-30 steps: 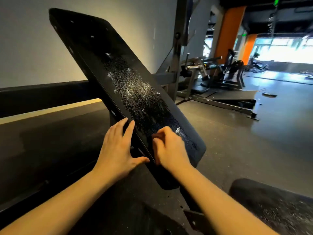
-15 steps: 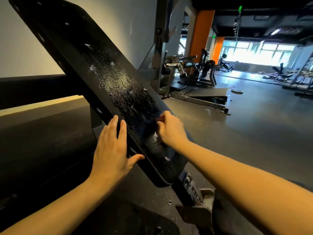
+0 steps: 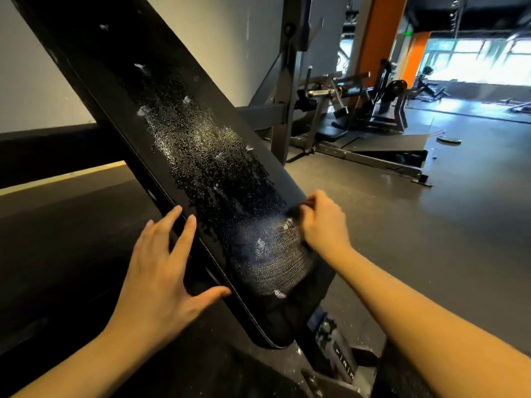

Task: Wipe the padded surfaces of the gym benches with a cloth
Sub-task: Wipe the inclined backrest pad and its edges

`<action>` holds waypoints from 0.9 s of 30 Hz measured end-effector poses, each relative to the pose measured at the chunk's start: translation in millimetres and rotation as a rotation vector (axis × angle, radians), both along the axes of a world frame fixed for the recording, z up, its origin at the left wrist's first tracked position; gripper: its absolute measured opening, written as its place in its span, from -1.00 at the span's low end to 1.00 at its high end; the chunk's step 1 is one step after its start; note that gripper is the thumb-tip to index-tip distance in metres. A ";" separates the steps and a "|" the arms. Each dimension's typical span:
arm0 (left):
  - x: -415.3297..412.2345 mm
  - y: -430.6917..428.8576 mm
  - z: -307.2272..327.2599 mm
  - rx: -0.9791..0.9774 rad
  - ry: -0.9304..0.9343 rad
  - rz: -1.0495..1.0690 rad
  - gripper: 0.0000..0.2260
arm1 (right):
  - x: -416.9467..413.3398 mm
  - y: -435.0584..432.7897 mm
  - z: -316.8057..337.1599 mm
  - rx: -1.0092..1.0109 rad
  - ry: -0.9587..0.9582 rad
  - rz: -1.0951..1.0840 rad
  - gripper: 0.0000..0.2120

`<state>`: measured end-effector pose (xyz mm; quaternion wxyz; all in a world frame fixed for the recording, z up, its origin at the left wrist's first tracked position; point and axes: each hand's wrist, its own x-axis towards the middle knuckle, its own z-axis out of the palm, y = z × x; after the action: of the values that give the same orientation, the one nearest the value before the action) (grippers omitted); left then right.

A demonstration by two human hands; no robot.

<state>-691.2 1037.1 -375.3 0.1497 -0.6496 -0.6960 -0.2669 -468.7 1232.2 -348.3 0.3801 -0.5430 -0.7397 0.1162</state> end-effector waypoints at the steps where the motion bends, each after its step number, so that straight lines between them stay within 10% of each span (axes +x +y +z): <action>1: 0.1 0.5 2.4 0.003 -0.003 0.001 0.05 | -15.4 -18.6 1.9 0.039 -0.007 0.128 -0.87; 5: 0.0 1.9 7.8 -0.003 -0.002 0.001 0.08 | -31.5 -97.9 -10.0 0.243 -0.253 0.649 -0.82; 12: 7.5 -3.5 10.1 -0.045 -0.006 0.047 0.07 | 19.4 19.9 -0.1 0.037 -0.147 -0.033 -0.89; 18: 7.0 -5.2 13.7 -0.093 -0.008 0.047 0.08 | -26.5 -112.0 -16.3 0.294 -0.266 0.615 -0.77; 24: 3.7 -10.8 19.8 -0.109 0.045 0.007 0.12 | 37.3 24.4 -10.6 0.052 -0.203 -0.027 -0.87; 27: 2.1 -12.1 23.7 -0.102 0.052 0.004 0.13 | 13.2 -11.6 -10.2 0.097 -0.144 0.021 -0.91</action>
<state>-689.1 1025.0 -351.6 0.1348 -0.6617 -0.7058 -0.2141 -455.4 1220.5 -358.5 0.3505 -0.5230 -0.7756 0.0449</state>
